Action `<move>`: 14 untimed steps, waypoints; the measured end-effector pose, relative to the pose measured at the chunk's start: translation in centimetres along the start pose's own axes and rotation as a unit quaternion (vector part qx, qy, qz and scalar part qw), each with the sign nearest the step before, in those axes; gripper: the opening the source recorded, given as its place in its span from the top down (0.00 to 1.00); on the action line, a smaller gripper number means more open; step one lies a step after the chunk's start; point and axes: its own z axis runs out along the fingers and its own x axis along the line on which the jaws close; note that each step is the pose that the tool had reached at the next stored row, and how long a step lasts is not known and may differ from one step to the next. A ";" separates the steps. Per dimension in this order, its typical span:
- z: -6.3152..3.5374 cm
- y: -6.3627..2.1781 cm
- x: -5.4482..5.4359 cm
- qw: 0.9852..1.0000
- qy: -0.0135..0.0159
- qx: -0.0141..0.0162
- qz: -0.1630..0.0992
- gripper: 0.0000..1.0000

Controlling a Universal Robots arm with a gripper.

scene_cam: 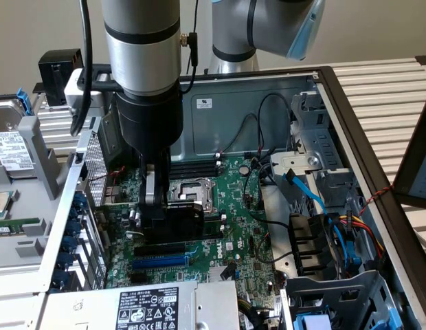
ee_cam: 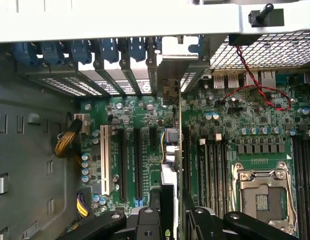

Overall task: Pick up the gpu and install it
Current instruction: 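Insert the gpu into the slot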

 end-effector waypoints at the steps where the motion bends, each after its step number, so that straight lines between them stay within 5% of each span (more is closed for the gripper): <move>1: 0.00 0.00 0.0 1.000 0.000 0.000 0.000 0.73; 14: 1.15 0.09 0.0 1.000 0.000 0.000 -0.001 0.73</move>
